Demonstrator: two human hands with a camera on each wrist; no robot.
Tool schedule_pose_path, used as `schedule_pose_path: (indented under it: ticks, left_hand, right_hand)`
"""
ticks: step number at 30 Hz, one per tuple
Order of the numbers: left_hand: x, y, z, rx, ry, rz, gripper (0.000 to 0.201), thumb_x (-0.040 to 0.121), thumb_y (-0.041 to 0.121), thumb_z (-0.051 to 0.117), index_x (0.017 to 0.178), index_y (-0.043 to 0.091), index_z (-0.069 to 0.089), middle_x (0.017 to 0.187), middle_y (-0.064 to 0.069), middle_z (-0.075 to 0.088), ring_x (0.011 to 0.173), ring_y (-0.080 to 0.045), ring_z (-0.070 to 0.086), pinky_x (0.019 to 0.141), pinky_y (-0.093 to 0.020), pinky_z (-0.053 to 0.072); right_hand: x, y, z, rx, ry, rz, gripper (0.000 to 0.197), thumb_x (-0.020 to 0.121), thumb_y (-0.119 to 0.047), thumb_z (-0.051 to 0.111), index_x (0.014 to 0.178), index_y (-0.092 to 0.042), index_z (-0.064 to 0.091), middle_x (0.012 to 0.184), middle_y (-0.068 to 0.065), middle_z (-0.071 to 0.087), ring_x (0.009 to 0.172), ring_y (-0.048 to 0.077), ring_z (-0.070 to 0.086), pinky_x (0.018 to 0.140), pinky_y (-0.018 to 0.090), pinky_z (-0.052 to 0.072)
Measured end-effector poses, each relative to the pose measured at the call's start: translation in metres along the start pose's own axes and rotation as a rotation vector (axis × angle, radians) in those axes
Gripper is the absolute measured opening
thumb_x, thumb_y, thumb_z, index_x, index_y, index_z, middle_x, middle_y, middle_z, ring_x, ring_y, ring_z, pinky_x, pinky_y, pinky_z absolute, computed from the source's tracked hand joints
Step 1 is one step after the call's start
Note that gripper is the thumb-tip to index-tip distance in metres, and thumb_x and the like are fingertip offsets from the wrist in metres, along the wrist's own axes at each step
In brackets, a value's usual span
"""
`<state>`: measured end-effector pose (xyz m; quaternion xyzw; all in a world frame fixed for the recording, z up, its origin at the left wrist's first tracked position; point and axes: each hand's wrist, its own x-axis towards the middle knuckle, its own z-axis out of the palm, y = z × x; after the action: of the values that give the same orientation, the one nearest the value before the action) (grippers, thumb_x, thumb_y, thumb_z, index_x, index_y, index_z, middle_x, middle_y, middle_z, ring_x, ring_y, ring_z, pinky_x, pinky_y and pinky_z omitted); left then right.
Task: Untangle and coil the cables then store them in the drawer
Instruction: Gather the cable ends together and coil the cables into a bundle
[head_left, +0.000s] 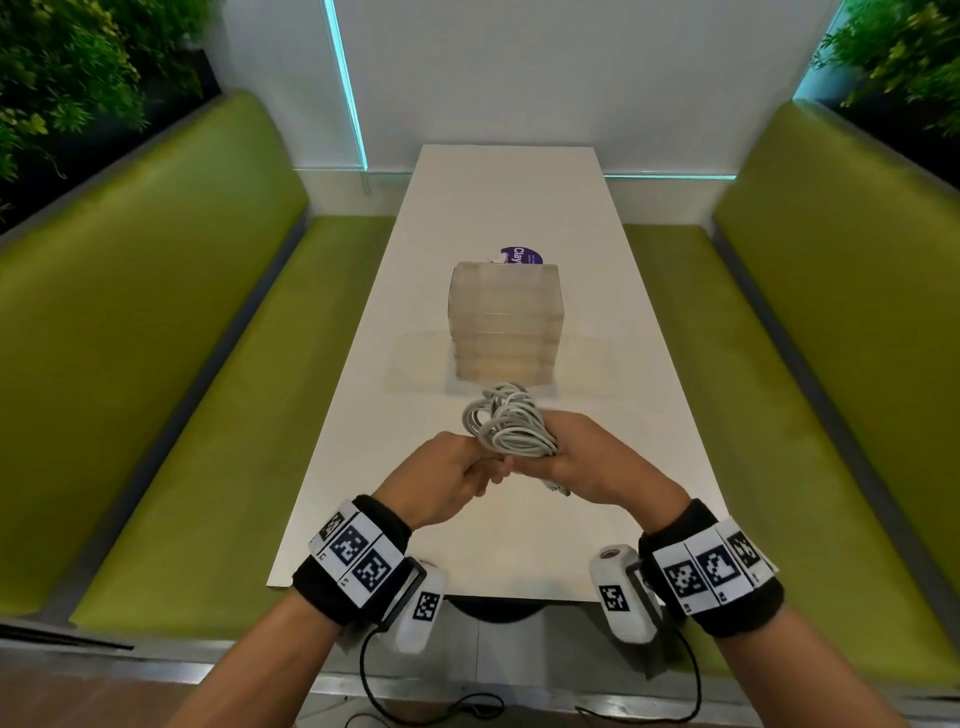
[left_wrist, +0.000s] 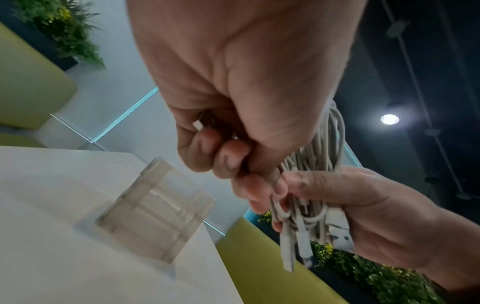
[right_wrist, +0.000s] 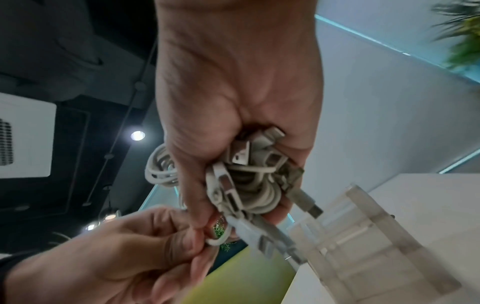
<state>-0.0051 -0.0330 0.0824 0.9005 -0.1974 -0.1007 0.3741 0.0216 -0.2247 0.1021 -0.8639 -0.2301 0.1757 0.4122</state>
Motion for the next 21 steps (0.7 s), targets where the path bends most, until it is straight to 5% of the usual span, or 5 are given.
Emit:
schedule_pose_path:
  ticks: [4, 8, 14, 18, 21]
  left_hand:
    - [0.000, 0.005, -0.001, -0.030, -0.032, -0.037, 0.024, 0.094, 0.011, 0.049, 0.080, 0.019, 0.066, 0.075, -0.006, 0.069, 0.065, -0.005, 0.057, 0.069, -0.015, 0.045]
    - [0.002, 0.010, -0.009, -0.007, -0.058, -0.072, 0.016, 0.092, 0.017, 0.060, 0.082, 0.012, 0.072, 0.078, -0.003, 0.070, 0.062, 0.004, 0.055, 0.062, -0.007, 0.039]
    - [0.004, 0.006, -0.009, -0.231, 0.090, -0.188, 0.004, 0.078, 0.015, 0.076, 0.081, 0.017, 0.074, 0.055, 0.011, 0.065, 0.049, -0.001, 0.056, 0.054, -0.015, 0.045]
    - [0.007, 0.009, -0.009, -0.429, 0.217, -0.226, 0.022, 0.068, 0.010, 0.083, 0.086, 0.004, 0.070, 0.067, -0.010, 0.070, 0.056, -0.015, 0.064, 0.061, -0.030, 0.054]
    - [0.009, 0.012, -0.011, -0.597, 0.349, -0.250, 0.050, 0.063, 0.003, 0.084, 0.103, 0.006, 0.054, 0.068, -0.010, 0.065, 0.055, -0.024, 0.066, 0.061, -0.037, 0.058]
  right_hand:
    - [-0.003, -0.003, -0.001, 0.012, -0.033, -0.001, 0.023, 0.085, -0.034, 0.068, 0.103, -0.024, 0.059, 0.106, -0.003, 0.052, 0.067, 0.009, 0.053, 0.049, 0.015, 0.042]
    - [-0.009, 0.002, 0.003, 0.050, -0.057, 0.065, 0.011, 0.086, -0.029, 0.068, 0.088, -0.033, 0.058, 0.066, -0.016, 0.062, 0.050, -0.001, 0.051, 0.050, 0.017, 0.041]
    - [-0.007, 0.006, 0.010, 0.051, -0.007, 0.137, 0.014, 0.082, -0.028, 0.071, 0.088, -0.021, 0.061, 0.065, -0.006, 0.061, 0.043, -0.001, 0.050, 0.045, 0.015, 0.039]
    - [-0.005, 0.007, 0.017, 0.168, 0.087, 0.149, 0.014, 0.082, -0.029, 0.071, 0.088, -0.017, 0.066, 0.061, -0.001, 0.061, 0.046, 0.006, 0.050, 0.044, 0.023, 0.040]
    - [-0.006, 0.005, 0.022, 0.308, 0.102, 0.122, 0.008, 0.081, -0.022, 0.072, 0.085, -0.017, 0.067, 0.061, 0.002, 0.058, 0.051, 0.015, 0.049, 0.047, 0.028, 0.041]
